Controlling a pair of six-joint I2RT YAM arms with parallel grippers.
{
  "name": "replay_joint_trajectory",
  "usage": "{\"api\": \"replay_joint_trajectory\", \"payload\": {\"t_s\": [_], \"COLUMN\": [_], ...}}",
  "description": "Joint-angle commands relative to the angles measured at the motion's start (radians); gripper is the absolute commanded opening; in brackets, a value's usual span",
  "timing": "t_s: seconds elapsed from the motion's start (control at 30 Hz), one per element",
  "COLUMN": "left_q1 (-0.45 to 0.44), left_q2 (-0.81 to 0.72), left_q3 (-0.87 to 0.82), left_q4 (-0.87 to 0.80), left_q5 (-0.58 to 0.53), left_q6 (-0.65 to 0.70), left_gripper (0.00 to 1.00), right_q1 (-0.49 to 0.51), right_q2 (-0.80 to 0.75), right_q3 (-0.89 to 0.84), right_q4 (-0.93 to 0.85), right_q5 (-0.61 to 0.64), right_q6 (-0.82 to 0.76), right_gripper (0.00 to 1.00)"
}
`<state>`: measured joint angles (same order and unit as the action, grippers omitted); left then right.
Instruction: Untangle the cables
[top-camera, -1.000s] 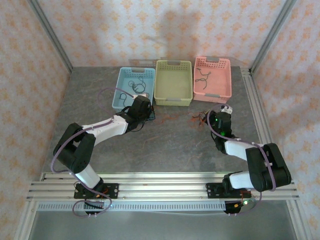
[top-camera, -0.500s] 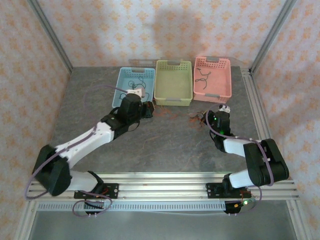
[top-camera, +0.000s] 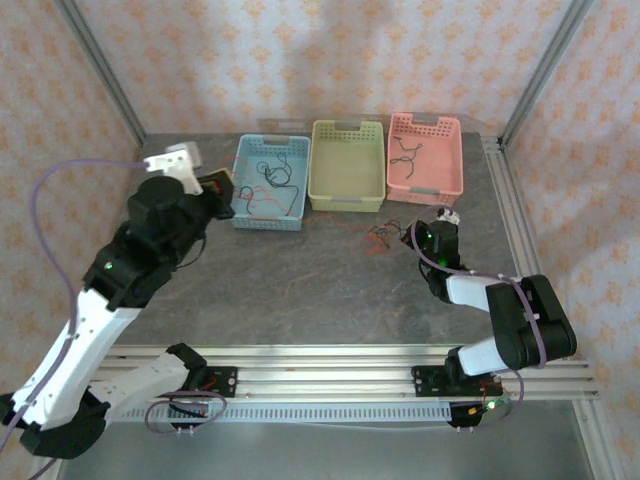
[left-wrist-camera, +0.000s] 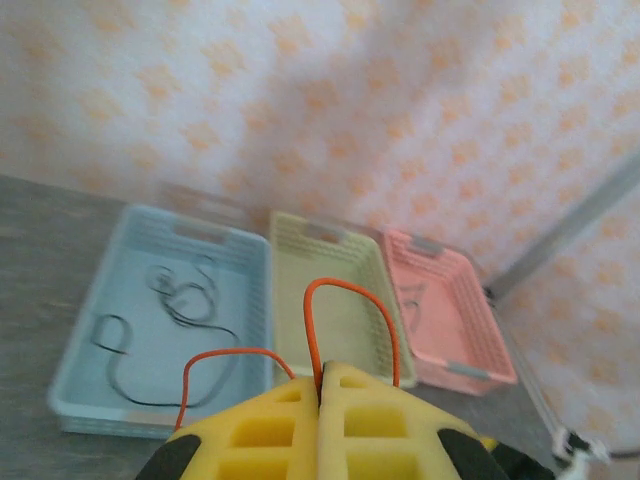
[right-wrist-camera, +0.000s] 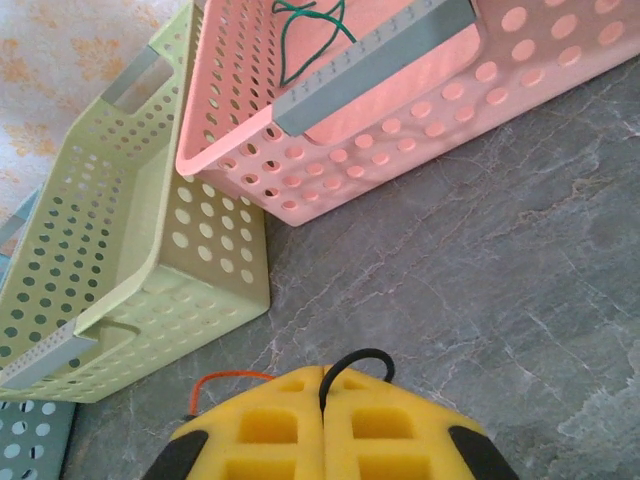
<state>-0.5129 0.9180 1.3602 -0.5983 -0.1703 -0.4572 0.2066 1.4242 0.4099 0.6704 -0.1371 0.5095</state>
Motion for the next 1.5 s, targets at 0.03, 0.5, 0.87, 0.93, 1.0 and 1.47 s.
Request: {"api": "replay_joint_trajectory", "payload": {"t_s": [0.03, 0.5, 0.87, 0.93, 1.0, 1.47], "left_q1": [0.023, 0.026, 0.027, 0.027, 0.027, 0.027], "left_q2": [-0.08, -0.107, -0.057, -0.031, 0.003, 0.267], "left_q3": [0.04, 0.235, 0.304, 0.298, 0.306, 0.482], "left_q4": [-0.136, -0.274, -0.323, -0.33, -0.339, -0.234], "left_q5": [-0.194, -0.481, -0.519, -0.42, -0.348, -0.024], "left_q6": [0.057, 0.18, 0.232, 0.212, 0.195, 0.085], "left_gripper": [0.0, 0.0, 0.0, 0.0, 0.0, 0.0], "right_q1": [-0.001, -0.001, -0.001, -0.001, -0.002, -0.001], "right_q2": [-0.004, -0.015, -0.017, -0.017, -0.017, -0.009], "right_q3": [0.024, 0.021, 0.021, 0.02, 0.02, 0.022], "right_q4": [-0.016, -0.036, -0.045, -0.043, -0.043, -0.035], "right_q5": [0.027, 0.053, 0.065, 0.064, 0.062, 0.05], "right_q6": [0.007, 0.005, 0.006, 0.006, 0.006, 0.009], "right_gripper": [0.0, 0.0, 0.0, 0.0, 0.0, 0.0]}}
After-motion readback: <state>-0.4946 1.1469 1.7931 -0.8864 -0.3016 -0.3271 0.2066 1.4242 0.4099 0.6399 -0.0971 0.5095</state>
